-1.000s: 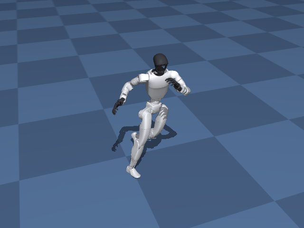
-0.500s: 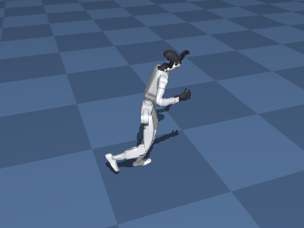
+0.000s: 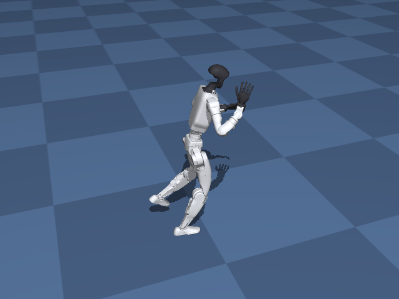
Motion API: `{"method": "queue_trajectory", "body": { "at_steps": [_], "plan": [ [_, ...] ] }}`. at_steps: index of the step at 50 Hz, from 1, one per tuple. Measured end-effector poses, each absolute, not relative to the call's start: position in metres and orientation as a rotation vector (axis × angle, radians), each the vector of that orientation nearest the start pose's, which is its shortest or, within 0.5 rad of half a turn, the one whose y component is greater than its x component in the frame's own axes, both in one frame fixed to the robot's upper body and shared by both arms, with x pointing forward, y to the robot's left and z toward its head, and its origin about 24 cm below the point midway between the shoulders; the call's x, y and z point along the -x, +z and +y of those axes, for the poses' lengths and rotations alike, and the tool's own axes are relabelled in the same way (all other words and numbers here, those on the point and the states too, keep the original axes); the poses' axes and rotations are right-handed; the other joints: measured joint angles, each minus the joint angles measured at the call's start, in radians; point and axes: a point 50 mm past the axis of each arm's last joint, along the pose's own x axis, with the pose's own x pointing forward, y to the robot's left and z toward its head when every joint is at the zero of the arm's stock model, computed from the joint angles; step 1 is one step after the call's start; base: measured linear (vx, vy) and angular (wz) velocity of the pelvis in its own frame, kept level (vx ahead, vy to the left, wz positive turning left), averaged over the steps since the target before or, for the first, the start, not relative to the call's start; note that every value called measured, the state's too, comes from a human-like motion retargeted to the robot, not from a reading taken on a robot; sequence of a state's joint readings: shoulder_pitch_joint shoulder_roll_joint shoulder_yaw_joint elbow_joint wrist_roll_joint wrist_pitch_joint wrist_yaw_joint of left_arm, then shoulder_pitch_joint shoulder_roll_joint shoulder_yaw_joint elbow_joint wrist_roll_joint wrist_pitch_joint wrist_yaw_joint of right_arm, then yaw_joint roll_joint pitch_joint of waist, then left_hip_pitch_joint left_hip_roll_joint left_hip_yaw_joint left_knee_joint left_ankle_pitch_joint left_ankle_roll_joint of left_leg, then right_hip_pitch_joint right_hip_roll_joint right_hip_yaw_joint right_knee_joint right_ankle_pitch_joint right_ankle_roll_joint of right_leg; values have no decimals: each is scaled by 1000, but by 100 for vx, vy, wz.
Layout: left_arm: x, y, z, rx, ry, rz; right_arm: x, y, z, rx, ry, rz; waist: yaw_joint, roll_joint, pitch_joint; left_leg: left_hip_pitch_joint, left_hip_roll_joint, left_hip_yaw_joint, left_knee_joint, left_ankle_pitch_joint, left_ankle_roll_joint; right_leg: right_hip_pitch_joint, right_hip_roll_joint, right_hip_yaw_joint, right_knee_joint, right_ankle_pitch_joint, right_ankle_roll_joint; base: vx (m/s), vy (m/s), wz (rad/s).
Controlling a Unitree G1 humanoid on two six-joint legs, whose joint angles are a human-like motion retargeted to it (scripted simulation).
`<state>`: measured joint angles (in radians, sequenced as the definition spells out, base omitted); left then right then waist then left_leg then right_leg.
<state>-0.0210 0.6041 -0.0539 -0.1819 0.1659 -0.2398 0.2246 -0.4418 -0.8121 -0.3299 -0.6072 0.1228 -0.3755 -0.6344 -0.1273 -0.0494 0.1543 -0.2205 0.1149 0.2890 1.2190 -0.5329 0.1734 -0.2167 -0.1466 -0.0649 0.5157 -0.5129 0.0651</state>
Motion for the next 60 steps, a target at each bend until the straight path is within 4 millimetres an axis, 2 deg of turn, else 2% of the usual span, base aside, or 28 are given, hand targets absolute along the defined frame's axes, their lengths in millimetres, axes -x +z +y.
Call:
{"method": "queue_trajectory", "body": {
  "at_steps": [3, 6, 8, 10, 12, 13, 16, 19, 22, 24, 26, 28, 30, 32, 33, 36, 37, 38, 39, 40, 42, 45, 47, 50, 53, 56, 58, 60],
  "plan": [
    [-220, 120, 255, -634, 167, -368, -152, 339, -187, 387, -126, -1646, 203, -99, -42, -117, -56, 60, -210, -4, -4, 99, -40, 60, -141, 135, 34, 119, 0, -92],
    [-195, 122, 299, -592, 351, -304, -175, 315, -158, 443, 179, -1425, 349, -166, -49, -124, -104, 109, -636, 66, -58, 213, -74, 117, -272, 334, 60, 121, 17, -89],
    [-177, 135, 329, -593, 505, -322, -197, 292, -142, 443, 359, -1233, 402, -163, -36, -88, -100, 117, -921, 119, -117, 293, -60, 145, -306, 428, 71, 122, 28, -64],
    [-160, 153, 353, -618, 665, -380, -217, 265, -130, 455, 492, -1054, 412, -131, -9, -53, -77, 85, -1043, 178, -149, 354, -28, 156, -244, 462, 60, 120, 32, -21],
    [-154, 178, 363, -653, 814, -493, -231, 240, -125, 516, 536, -936, 373, -108, 22, -36, -63, 44, -935, 125, -125, 326, -31, 94, -4, 423, 22, 115, 32, 48],
    [-155, 195, 364, -669, 879, -574, -235, 230, -126, 561, 526, -896, 344, -103, 37, -36, -62, 31, -840, 54, -104, 285, -54, 47, 152, 376, 0, 112, 30, 85],
    [-168, 255, 346, -687, 996, -871, -240, 190, -145, 591, 449, -705, 231, -95, 58, -18, -73, -8, -655, -113, -80, 136, -95, -20, 515, 200, -51, 112, 24, 110],
    [-178, 310, 310, -632, 1017, -1164, -229, 136, -177, 472, 342, -418, 78, -63, 42, 66, -81, -59, -693, -126, -133, -16, -58, -57, 611, 93, -57, 117, 13, 133],
    [-180, 351, 268, -594, 944, -1389, -202, 103, -218, 462, 225, -200, -103, 22, 13, 178, -60, -134, -836, -11, -201, -125, -19, -174, 437, 83, -53, 124, 1, 145],
    [-183, 367, 237, -613, 809, -1482, -184, 95, -250, 530, 125, -93, -221, 86, 0, 247, -38, -190, -923, 123, -237, -148, 2, -266, 189, 125, -39, 130, -12, 154],
    [-191, 372, 201, -630, 586, -1535, -169, 94, -286, 556, -41, -15, -319, 126, -4, 318, -31, -242, -990, 266, -260, -140, 12, -331, -97, 176, -13, 134, -24, 150],
    [-202, 362, 161, -642, 289, -1530, -157, 98, -320, 485, -274, 0, -382, 127, 6, 397, -39, -285, -1015, 377, -254, -121, 9, -337, -320, 209, 12, 136, -35, 115],
    [-214, 337, 126, -681, -27, -1451, -150, 108, -345, 365, -518, -81, -400, 91, 27, 453, -56, -293, -940, 429, -210, -94, -7, -280, -397, 259, 8, 134, -41, 41],
    [-227, 302, 110, -782, -235, -1313, -152, 134, -362, 297, -715, -267, -370, 51, 49, 417, -50, -231, -683, 374, -156, -73, -14, -210, -300, 252, -33, 128, -39, -52],
    [-234, 284, 111, -838, -276, -1236, -156, 152, -367, 278, -794, -385, -341, 43, 62, 371, -26, -190, -519, 316, -134, -76, -5, -185, -206, 194, -55, 125, -35, -109],
    [-251, 222, 144, -852, -202, -927, -170, 211, -364, 193, -939, -765, -218, 27, 76, 217, 11, -135, -137, 166, -85, -75, 29, -116, 19, 12, -77, 125, -27, -146],
    [-251, 199, 160, -823, -157, -809, -176, 229, -355, 150, -913, -887, -170, 20, 65, 154, 8, -126, -55, 133, -73, -67, 38, -92, 48, -20, -72, 126, -19, -158],
    [-245, 174, 177, -792, -127, -690, -184, 247, -336, 105, -782, -1002, -119, 10, 42, 84, -2, -115, -7, 110, -61, -53, 45, -66, 43, -31, -62, 127, -16, -158],
    [-238, 155, 196, -748, -54, -590, -186, 260, -327, 89, -800, -1088, -60, -8, 17, 19, -16, -97, 3, 93, -49, -29, 45, -40, 11, -20, -46, 128, -14, -158],
    [-227, 139, 215, -704, 41, -501, -186, 269, -321, 78, -895, -1162, 4, -32, -9, -45, -32, -76, -5, 78, -36, 0, 42, -14, -34, 0, -26, 129, -10, -165],
    [-204, 116, 246, -630, 164, -362, -192, 284, -290, 28, -803, -1273, 148, -96, -50, -125, -59, -2, -144, 73, -18, 73, 17, 47, -149, 104, 17, 132, -3, -176],
    [-171, 109, 295, -585, 381, -259, -204, 296, -237, 42, -552, -1324, 335, -188, -76, -154, -95, 116, -535, 135, -43, 191, -35, 121, -309, 333, 75, 136, 14, -162],
    [-158, 120, 326, -578, 545, -275, -211, 298, -196, 86, -297, -1321, 410, -192, -62, -112, -101, 160, -851, 176, -99, 302, -38, 141, -393, 469, 93, 139, 32, -92],
    [-149, 155, 361, -625, 761, -399, -212, 290, -134, 207, 123, -1317, 433, -115, 2, -37, -78, 128, -1137, 171, -181, 521, 5, 141, -442, 569, 69, 139, 39, 5],
    [-164, 216, 369, -776, 859, -638, -210, 262, -99, 451, 363, -1284, 387, -14, 64, 5, -44, -23, -1027, 213, -142, 583, 23, -2, -155, 465, -20, 131, 35, 91],
    [-187, 291, 343, -888, 904, -956, -221, 212, -104, 653, 394, -1080, 302, -4, 106, -15, -80, -100, -722, 25, -70, 430, -52, -77, 328, 267, -79, 120, 26, 144],
    [-194, 335, 312, -874, 905, -1171, -227, 172, -124, 653, 361, -840, 231, -13, 104, -14, -111, -122, -639, -49, -79, 270, -63, -36, 545, 168, -93, 115, 14, 128],
    [-194, 365, 276, -819, 848, -1364, -223, 137, -152, 566, 291, -604, 137, 2, 72, 24, -119, -148, -678, -52, -117, 112, -37, -9, 613, 110, -99, 116, 7, 115]
  ]
}}
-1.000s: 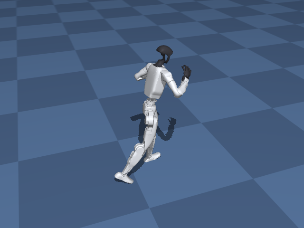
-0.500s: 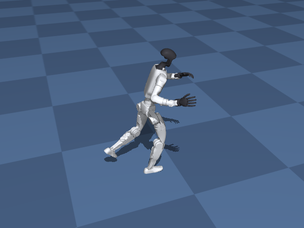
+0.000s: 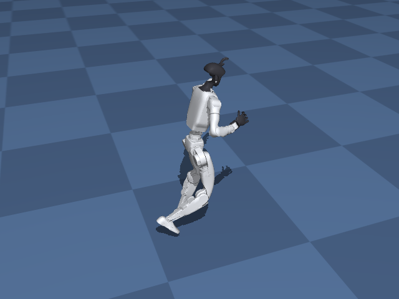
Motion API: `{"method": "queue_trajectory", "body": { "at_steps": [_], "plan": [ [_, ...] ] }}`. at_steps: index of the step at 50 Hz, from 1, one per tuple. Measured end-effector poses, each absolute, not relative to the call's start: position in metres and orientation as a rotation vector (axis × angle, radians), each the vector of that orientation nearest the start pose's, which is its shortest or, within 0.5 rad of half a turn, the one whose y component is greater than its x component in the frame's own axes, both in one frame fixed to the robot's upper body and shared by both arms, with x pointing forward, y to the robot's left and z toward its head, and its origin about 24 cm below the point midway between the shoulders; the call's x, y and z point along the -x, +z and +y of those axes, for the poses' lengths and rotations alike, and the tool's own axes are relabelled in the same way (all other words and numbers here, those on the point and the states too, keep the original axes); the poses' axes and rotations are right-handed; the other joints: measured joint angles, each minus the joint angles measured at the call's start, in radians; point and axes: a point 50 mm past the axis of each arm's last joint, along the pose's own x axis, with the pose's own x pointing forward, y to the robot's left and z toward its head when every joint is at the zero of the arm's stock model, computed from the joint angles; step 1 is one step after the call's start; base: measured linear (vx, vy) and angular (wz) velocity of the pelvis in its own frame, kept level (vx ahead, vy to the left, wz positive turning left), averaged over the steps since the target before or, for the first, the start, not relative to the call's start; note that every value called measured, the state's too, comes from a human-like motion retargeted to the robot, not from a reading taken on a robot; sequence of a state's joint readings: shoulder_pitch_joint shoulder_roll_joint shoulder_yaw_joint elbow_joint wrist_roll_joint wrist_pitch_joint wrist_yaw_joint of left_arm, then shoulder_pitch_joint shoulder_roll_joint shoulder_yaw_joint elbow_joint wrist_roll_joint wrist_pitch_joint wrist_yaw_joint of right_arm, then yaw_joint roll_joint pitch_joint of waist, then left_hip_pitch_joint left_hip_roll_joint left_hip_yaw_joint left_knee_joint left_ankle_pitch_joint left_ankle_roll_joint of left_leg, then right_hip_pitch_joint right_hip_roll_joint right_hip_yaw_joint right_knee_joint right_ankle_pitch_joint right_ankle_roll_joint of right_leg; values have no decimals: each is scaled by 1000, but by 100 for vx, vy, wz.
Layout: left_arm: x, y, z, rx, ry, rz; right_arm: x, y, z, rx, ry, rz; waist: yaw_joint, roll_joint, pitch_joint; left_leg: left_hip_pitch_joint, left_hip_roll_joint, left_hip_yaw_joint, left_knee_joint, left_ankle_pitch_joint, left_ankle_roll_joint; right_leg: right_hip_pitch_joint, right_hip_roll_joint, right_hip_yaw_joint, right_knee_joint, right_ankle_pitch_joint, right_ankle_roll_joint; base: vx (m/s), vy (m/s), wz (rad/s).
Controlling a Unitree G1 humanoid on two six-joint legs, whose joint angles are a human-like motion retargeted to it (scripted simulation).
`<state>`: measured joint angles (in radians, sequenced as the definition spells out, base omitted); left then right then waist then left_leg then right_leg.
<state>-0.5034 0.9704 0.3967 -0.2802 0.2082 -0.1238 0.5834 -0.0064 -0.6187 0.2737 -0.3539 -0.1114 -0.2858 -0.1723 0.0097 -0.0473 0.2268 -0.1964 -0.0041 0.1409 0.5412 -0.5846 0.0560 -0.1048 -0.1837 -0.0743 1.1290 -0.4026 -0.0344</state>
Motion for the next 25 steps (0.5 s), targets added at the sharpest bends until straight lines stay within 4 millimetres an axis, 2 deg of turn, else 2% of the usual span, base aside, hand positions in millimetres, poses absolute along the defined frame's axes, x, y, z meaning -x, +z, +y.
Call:
{"method": "queue_trajectory", "body": {
  "at_steps": [3, 6, 8, 10, 12, 13, 15, 17, 19, 20, 22, 25],
  "plan": [
    [-190, 384, 223, -775, 646, -1553, -203, 112, -204, 496, 118, -371, -182, 79, -60, 91, 31, -75, -151, 93, -64, -151, 48, -66, -189, 4, 5, 118, -3, 134],
    [-196, 378, 170, -712, 320, -1610, -181, 111, -265, 519, -145, -236, -343, 142, -93, 191, 54, -164, -288, 264, -123, -174, 68, -166, -622, 101, 58, 124, -21, 154],
    [-204, 362, 135, -660, 72, -1575, -170, 118, -302, 529, -347, -204, -412, 134, -96, 287, 41, -207, -357, 368, -129, -153, 55, -208, -902, 145, 119, 129, -37, 106],
    [-213, 339, 103, -653, -157, -1504, -161, 129, -331, 522, -546, -234, -430, 94, -86, 388, 21, -229, -372, 429, -91, -144, 39, -224, -1041, 139, 176, 129, -43, 23],
    [-222, 310, 84, -707, -330, -1418, -158, 154, -353, 508, -727, -362, -407, 35, -71, 409, -17, -214, -209, 421, -30, -129, 9, -220, -1037, 169, 178, 123, -40, -42],
    [-226, 295, 81, -749, -386, -1366, -158, 172, -361, 498, -806, -457, -391, 9, -64, 377, -31, -184, -58, 394, -9, -119, -7, -216, -1002, 189, 154, 115, -35, -67],
    [-238, 264, 92, -835, -414, -1229, -162, 217, -369, 455, -925, -700, -357, -3, -43, 259, 7, -100, 291, 298, 20, -123, -1, -197, -865, 132, 84, 109, -30, -88],
    [-250, 224, 120, -851, -351, -1002, -173, 261, -360, 361, -962, -954, -302, 0, -19, 140, 70, -41, 553, 187, 58, -143, 32, -156, -693, -7, 43, 107, -26, -121],
    [-255, 183, 152, -821, -258, -767, -181, 291, -341, 253, -931, -1153, -216, -18, -15, 31, 91, -4, 679, 113, 91, -136, 52, -114, -602, -85, 45, 110, -22, -140],
    [-253, 164, 169, -811, -205, -668, -184, 302, -329, 206, -899, -1235, -165, -33, -22, -23, 90, 13, 704, 86, 104, -123, 59, -94, -587, -104, 55, 114, -20, -147],
    [-240, 143, 201, -830, -106, -548, -189, 312, -303, 161, -794, -1331, -35, -83, -53, -110, 63, 54, 618, 50, 120, -66, 58, -49, -646, -85, 89, 118, -15, -150],
    [-214, 131, 249, -847, 65, -425, -195, 310, -261, 133, -565, -1368, 175, -167, -95, -166, 19, 136, 278, 78, 118, 40, 42, 23, -789, 36, 143, 124, -2, -145]
  ]
}}
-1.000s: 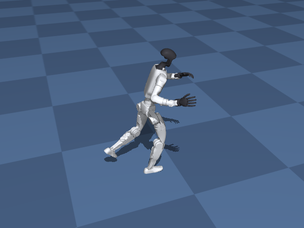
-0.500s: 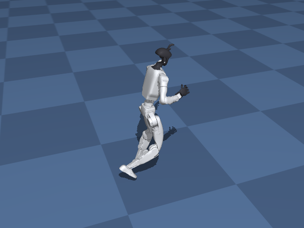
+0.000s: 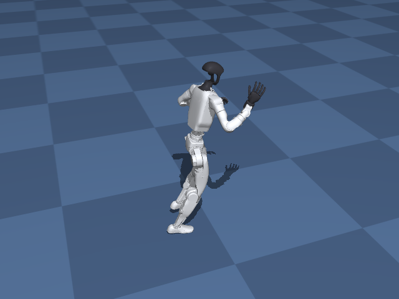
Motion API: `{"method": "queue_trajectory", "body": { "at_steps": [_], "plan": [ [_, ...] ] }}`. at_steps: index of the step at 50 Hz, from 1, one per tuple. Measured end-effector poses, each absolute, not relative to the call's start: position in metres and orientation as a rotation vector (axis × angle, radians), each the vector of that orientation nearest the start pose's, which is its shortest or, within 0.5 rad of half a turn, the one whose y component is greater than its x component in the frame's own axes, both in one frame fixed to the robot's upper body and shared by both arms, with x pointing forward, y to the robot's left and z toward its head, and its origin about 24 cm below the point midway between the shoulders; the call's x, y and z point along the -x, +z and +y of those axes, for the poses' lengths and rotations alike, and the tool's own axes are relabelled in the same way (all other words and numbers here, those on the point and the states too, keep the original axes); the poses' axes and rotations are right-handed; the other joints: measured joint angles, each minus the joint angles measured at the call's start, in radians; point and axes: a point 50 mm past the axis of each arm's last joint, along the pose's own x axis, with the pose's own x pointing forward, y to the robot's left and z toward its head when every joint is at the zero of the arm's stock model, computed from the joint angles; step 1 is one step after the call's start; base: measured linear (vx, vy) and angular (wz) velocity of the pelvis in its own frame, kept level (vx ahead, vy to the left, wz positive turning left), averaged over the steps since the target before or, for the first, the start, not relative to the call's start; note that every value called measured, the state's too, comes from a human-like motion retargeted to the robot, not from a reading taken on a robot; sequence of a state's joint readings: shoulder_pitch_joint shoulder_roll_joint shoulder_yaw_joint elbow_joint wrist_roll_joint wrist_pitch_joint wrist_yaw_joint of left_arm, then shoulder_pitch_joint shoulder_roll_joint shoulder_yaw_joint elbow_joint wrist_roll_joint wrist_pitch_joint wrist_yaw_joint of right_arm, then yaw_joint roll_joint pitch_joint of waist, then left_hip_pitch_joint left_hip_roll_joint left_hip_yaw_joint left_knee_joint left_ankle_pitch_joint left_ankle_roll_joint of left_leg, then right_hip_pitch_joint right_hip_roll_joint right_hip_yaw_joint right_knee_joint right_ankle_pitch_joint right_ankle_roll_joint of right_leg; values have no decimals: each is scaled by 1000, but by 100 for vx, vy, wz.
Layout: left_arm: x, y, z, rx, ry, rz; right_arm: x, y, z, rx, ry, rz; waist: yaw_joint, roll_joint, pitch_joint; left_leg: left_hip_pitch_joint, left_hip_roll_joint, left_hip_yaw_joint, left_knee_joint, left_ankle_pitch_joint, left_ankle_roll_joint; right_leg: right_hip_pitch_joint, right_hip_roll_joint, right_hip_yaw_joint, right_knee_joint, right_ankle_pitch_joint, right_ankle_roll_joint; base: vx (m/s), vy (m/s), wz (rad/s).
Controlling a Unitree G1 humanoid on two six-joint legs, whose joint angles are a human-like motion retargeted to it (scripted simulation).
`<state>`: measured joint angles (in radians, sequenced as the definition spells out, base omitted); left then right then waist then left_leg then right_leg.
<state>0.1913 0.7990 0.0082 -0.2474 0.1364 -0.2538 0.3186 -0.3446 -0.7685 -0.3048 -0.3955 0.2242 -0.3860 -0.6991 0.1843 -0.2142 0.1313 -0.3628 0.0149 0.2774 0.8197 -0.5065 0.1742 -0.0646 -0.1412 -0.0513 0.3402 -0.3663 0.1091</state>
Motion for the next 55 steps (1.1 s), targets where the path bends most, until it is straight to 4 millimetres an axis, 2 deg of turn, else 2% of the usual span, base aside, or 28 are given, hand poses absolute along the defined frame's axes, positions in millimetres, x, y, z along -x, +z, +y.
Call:
{"method": "queue_trajectory", "body": {
  "at_steps": [3, 5, 6, 7, 8, 10, 12, 13, 15, 17, 20, 23, 25, 27, 30, 32, 35, 37, 38, 40, 42, 43, 46, 48, 50, 52, 53, 55],
  "plan": [
    [-180, 133, 300, -778, 324, -328, -209, 301, -202, 93, -180, -1302, 146, -8, -7, 76, -7, 104, -506, 131, -83, 152, 24, 57, -125, 189, 26, 128, 18, -118],
    [-156, 139, 330, -739, 508, -303, -218, 296, -155, 90, 139, -1250, 185, 50, 1, 133, 23, 184, -720, 189, -166, 268, 74, 93, -155, 292, 24, 128, 29, -58],
    [-146, 145, 343, -751, 594, -310, -220, 293, -131, 113, 281, -1234, 187, 89, 4, 148, 44, 192, -739, 224, -182, 297, 99, 101, -105, 312, 16, 124, 30, -16],
    [-136, 153, 355, -774, 683, -324, -221, 289, -108, 148, 412, -1227, 184, 124, 7, 159, 63, 188, -735, 247, -181, 309, 115, 95, -25, 316, 6, 119, 30, 13],
    [-129, 164, 367, -815, 779, -353, -221, 285, -87, 203, 515, -1236, 170, 153, 12, 162, 79, 160, -684, 244, -147, 285, 114, 60, 115, 289, -7, 114, 30, 42],
    [-127, 200, 383, -905, 955, -469, -220, 276, -63, 356, 608, -1267, 145, 169, 33, 132, 83, 97, -459, 106, -41, 189, 24, -54, 453, 174, -51, 108, 29, 83],
    [-139, 249, 384, -959, 1077, -665, -227, 254, -61, 507, 591, -1216, 121, 163, 60, 106, 66, 53, -237, -50, 5, 96, -88, -115, 721, 50, -104, 106, 25, 129],
    [-147, 274, 378, -964, 1117, -776, -234, 236, -65, 561, 575, -1139, 101, 156, 70, 105, 51, 33, -171, -98, 2, 47, -116, -115, 813, 5, -122, 105, 19, 169],
    [-163, 319, 354, -926, 1143, -1001, -246, 189, -82, 603, 541, -902, 42, 144, 75, 125, 15, -20, -128, -141, -31, -59, -113, -85, 907, -49, -129, 103, 12, 212],
    [-175, 346, 322, -851, 1085, -1198, -244, 147, -112, 567, 487, -660, -53, 168, 64, 180, -3, -100, -178, -129, -85, -142, -66, -74, 853, -65, -113, 103, 5, 248],
    [-189, 366, 270, -792, 869, -1391, -221, 108, -173, 481, 321, -378, -214, 241, 36, 288, 12, -235, -311, -51, -172, -194, -41, -156, 575, -36, -95, 105, -5, 250],
    [-203, 367, 225, -801, 576, -1431, -193, 84, -237, 406, 43, -142, -378, 268, -3, 390, 19, -345, -436, 68, -236, -163, -68, -266, 112, 114, -44, 108, -23, 243],
    [-213, 359, 197, -802, 382, -1414, -173, 79, -279, 424, -163, -35, -478, 251, -25, 454, 14, -386, -481, 125, -260, -150, -104, -273, -151, 186, 14, 108, -42, 238],
    [-222, 342, 166, -787, 161, -1376, -153, 82, -317, 478, -350, 24, -538, 230, -29, 518, 34, -379, -484, 135, -256, -158, -144, -224, -274, 156, 64, 103, -52, 196],
    [-227, 308, 127, -727, -195, -1277, -127, 95, -362, 472, -596, 32, -554, 190, 11, 560, 65, -295, -315, 66, -183, -146, -218, -183, -282, 172, 88, 90, -55, 122],
    [-233, 279, 123, -721, -306, -1151, -119, 106, -386, 407, -772, -30, -527, 171, 60, 507, 114, -208, -42, -9, -114, -142, -250, -200, -155, 217, 57, 75, -51, 64],
    [-252, 207, 159, -744, -183, -808, -122, 125, -412, 330, -1045, -214, -447, 187, 138, 389, 230, -136, 354, -140, -53, -203, -231, -217, 201, 25, -5, 66, -45, 22],
    [-245, 142, 197, -675, -44, -504, -147, 148, -396, 15, -974, -536, -386, 203, 139, 270, 262, -120, 528, -199, -67, -230, -217, -234, 359, -82, -30, 63, -36, 15],
    [-236, 114, 213, -646, -1, -368, -160, 156, -382, -119, -913, -652, -346, 196, 135, 222, 249, -112, 555, -230, -41, -219, -210, -248, 371, -94, -39, 59, -31, 27],
    [-210, 86, 239, -591, 54, -213, -180, 167, -345, -284, -740, -791, -239, 167, 110, 125, 232, -60, 547, -257, -12, -183, -205, -285, 348, -94, -43, 58, -23, 47],
    [-190, 90, 259, -567, 114, -176, -195, 163, -311, -155, -759, -693, -105, 116, 65, 49, 210, 26, 417, -244, 5, -126, -200, -332, 248, -38, -31, 59, -11, 82],
    [-184, 96, 264, -532, 115, -180, -203, 168, -283, -242, -601, -706, -44, 98, 44, 30, 193, 70, 313, -227, 3, -85, -192, -356, 183, 7, -26, 60, -1, 114],
    [-172, 112, 276, -549, 105, -176, -223, 178, -205, -176, -74, -648, 83, 67, -18, 63, 114, 200, -151, -118, -43, 38, -145, -382, 32, 192, -9, 63, 10, 164],
    [-166, 122, 287, -582, 114, -171, -223, 185, -152, -110, 296, -645, 102, 83, -66, 129, 70, 309, -470, -5, -86, 99, -81, -330, 12, 305, 7, 67, 16, 239],
    [-167, 137, 293, -653, 119, -214, -211, 197, -113, -24, 603, -718, 86, 121, -95, 173, 49, 449, -655, 114, -122, 127, 11, -216, 58, 371, 26, 64, 9, 295],
    [-170, 165, 296, -730, 180, -361, -200, 208, -90, 41, 763, -828, 40, 157, -116, 200, 45, 587, -693, 111, -109, 105, 74, -147, 207, 346, 31, 57, 4, 323],
    [-171, 186, 296, -757, 252, -486, -196, 212, -84, 55, 786, -877, 13, 170, -116, 206, 54, 614, -673, 50, -84, 72, 72, -160, 330, 301, 13, 48, 2, 315],
    [-170, 235, 289, -737, 481, -827, -200, 212, -80, 80, 730, -909, -20, 182, -89, 205, 54, 525, -643, -87, -65, -28, -2, -212, 647, 176, -69, 37, 1, 309]
  ]
}}
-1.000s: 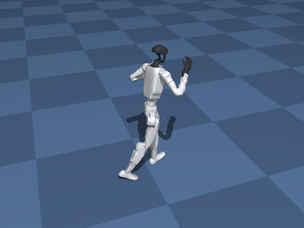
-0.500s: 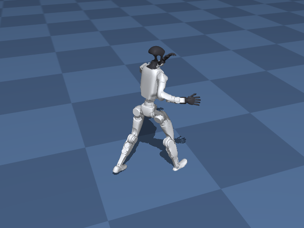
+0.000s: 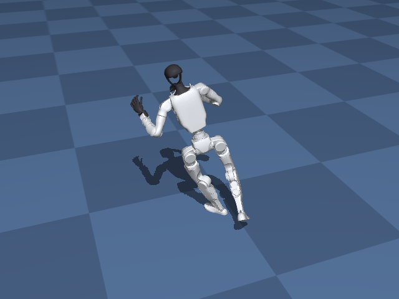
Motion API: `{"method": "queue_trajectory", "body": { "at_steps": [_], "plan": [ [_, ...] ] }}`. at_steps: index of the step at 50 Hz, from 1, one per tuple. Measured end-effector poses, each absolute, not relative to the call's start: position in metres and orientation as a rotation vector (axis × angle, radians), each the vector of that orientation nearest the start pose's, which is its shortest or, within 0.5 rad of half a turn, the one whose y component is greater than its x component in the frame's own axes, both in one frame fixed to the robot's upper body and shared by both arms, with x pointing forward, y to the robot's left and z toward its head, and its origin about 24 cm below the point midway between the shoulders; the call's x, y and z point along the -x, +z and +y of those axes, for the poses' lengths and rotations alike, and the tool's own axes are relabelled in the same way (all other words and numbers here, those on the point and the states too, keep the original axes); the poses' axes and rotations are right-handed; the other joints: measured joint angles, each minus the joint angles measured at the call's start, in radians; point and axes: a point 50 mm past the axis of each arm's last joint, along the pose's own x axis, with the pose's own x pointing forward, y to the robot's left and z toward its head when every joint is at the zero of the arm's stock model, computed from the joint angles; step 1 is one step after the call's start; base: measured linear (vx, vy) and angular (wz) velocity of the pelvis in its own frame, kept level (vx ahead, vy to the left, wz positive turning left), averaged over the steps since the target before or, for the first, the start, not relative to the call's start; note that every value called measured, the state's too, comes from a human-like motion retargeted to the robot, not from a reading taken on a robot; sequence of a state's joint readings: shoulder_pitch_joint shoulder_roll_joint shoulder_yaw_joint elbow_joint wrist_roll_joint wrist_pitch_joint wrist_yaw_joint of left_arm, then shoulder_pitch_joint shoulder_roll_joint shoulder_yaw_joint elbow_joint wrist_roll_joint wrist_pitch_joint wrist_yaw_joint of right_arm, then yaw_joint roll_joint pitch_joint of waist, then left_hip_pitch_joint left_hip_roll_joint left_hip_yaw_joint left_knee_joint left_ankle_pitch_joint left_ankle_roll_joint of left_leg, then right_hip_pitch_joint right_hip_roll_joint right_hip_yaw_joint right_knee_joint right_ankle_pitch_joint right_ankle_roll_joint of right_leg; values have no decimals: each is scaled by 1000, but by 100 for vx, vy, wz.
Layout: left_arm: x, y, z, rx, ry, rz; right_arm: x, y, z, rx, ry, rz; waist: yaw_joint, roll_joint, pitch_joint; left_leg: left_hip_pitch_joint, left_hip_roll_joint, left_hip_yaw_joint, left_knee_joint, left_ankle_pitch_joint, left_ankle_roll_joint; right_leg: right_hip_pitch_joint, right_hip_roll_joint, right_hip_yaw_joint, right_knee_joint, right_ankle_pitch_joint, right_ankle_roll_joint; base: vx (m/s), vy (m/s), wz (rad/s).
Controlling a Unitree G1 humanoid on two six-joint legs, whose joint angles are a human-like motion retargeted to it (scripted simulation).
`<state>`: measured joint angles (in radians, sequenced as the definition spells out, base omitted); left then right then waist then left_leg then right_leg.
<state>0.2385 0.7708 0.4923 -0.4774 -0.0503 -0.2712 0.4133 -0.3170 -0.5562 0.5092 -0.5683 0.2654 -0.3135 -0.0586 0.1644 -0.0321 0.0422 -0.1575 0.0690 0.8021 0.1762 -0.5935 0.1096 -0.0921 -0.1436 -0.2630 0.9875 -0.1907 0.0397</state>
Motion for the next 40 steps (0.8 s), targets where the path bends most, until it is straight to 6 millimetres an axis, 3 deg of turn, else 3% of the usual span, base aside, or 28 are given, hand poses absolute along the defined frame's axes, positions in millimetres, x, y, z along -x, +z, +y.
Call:
{"method": "queue_trajectory", "body": {
  "at_steps": [2, 5, 7, 9, 10, 12, 15, 18, 20, 23, 25, 27, 28, 30, 32, 35, 38, 40],
  "plan": [
    [-168, 286, 277, -609, 743, -1188, -219, 193, -86, 120, 577, -811, -56, -31, 71, -43, -10, -166, 151, -117, 41, -100, -69, 41, 282, -125, -64, 30, -8, 373],
    [-172, 347, 241, -221, 906, -1531, -248, 124, -110, 66, 307, -431, -156, -56, 173, -101, -29, -384, 361, -195, 19, -214, -2, 174, 510, -238, -41, 33, -14, 451],
    [-179, 369, 199, 82, 732, -1603, -245, 78, -129, -307, 124, -129, -206, -18, 224, -85, -42, -537, 360, -183, -30, -257, 30, 179, 521, -264, -34, 43, -2, 444],
    [-182, 374, 155, 246, 442, -1605, -229, 43, -148, -812, -64, 82, -268, 44, 255, -26, -43, -677, 275, -121, -71, -273, 19, 127, 441, -273, -58, 52, 3, 414],
    [-182, 372, 135, 266, 288, -1593, -218, 29, -159, -1019, -154, 138, -306, 77, 263, 12, -37, -737, 220, -76, -92, -273, 8, 92, 378, -273, -74, 59, 2, 381],
    [-185, 358, 100, 117, -20, -1551, -199, 12, -186, -1161, -305, 139, -372, 119, 243, 70, -14, -804, 117, 50, -145, -265, 5, 23, 177, -237, -66, 63, -2, 352],
    [-192, 317, 56, -174, -445, -1418, -174, 6, -238, -1104, -504, 32, -441, 148, 182, 124, 4, -796, 23, 246, -227, -240, 33, -29, -228, -147, 0, 66, -11, 310],
    [-208, 256, 35, -323, -718, -1130, -166, 27, -284, -1080, -680, -177, -484, 128, 124, 170, -22, -671, 5, 355, -245, -204, 25, -86, -637, -95, 80, 68, -23, 245],
    [-221, 207, 34, -431, -820, -914, -169, 54, -311, -969, -728, -344, -499, 88, 110, 214, -44, -580, 38, 362, -201, -169, 23, -83, -825, -81, 119, 69, -29, 195],
    [-241, 141, 63, -612, -800, -611, -183, 121, -338, -874, -728, -676, -480, 10, 122, 179, -44, -509, 364, 278, -40, -110, -13, 2, -850, -120, 88, 66, -30, 136],
    [-252, 110, 102, -729, -697, -411, -190, 178, -346, -824, -721, -918, -432, -9, 138, 69, 23, -501, 709, 249, 40, -95, -18, 14, -738, -228, 27, 60, -29, 46],
    [-253, 90, 151, -742, -524, -229, -194, 240, -333, -865, -633, -1204, -347, -9, 139, -46, 68, -542, 962, 226, 60, -106, 5, 25, -604, -332, -11, 64, -26, -46],
    [-247, 83, 174, -715, -459, -155, -191, 272, -314, -865, -460, -1366, -300, -14, 128, -94, 61, -564, 1034, 190, 53, -108, 12, 40, -565, -356, -12, 71, -20, -87],
    [-231, 80, 227, -591, -195, -64, -188, 311, -291, -806, -498, -1504, -215, -58, 97, -174, 39, -558, 1081, 98, 57, -92, 5, 71, -568, -342, 22, 80, -13, -94],
    [-215, 86, 261, -492, 7, -71, -184, 329, -259, -544, -459, -1549, -112, -136, 64, -206, 28, -475, 988, 31, 95, -52, -31, 106, -638, -253, 69, 88, 0, -77],
    [-200, 113, 304, -465, 301, -176, -193, 333, -212, -47, -337, -1479, 38, -256, 29, -216, -17, -357, 693, 25, 107, 5, -96, 158, -751, -51, 114, 91, 16, -63],
    [-193, 160, 336, -537, 571, -366, -206, 317, -158, 289, -30, -1381, 120, -299, 19, -196, -72, -345, 290, 95, 34, 86, -120, 207, -856, 125, 138, 88, 28, -18],
    [-191, 202, 344, -619, 671, -543, -211, 295, -124, 400, 227, -1309, 128, -270, 36, -161, -64, -342, 83, 156, -22, 176, -96, 230, -901, 173, 130, 86, 30, 67]
  ]
}}
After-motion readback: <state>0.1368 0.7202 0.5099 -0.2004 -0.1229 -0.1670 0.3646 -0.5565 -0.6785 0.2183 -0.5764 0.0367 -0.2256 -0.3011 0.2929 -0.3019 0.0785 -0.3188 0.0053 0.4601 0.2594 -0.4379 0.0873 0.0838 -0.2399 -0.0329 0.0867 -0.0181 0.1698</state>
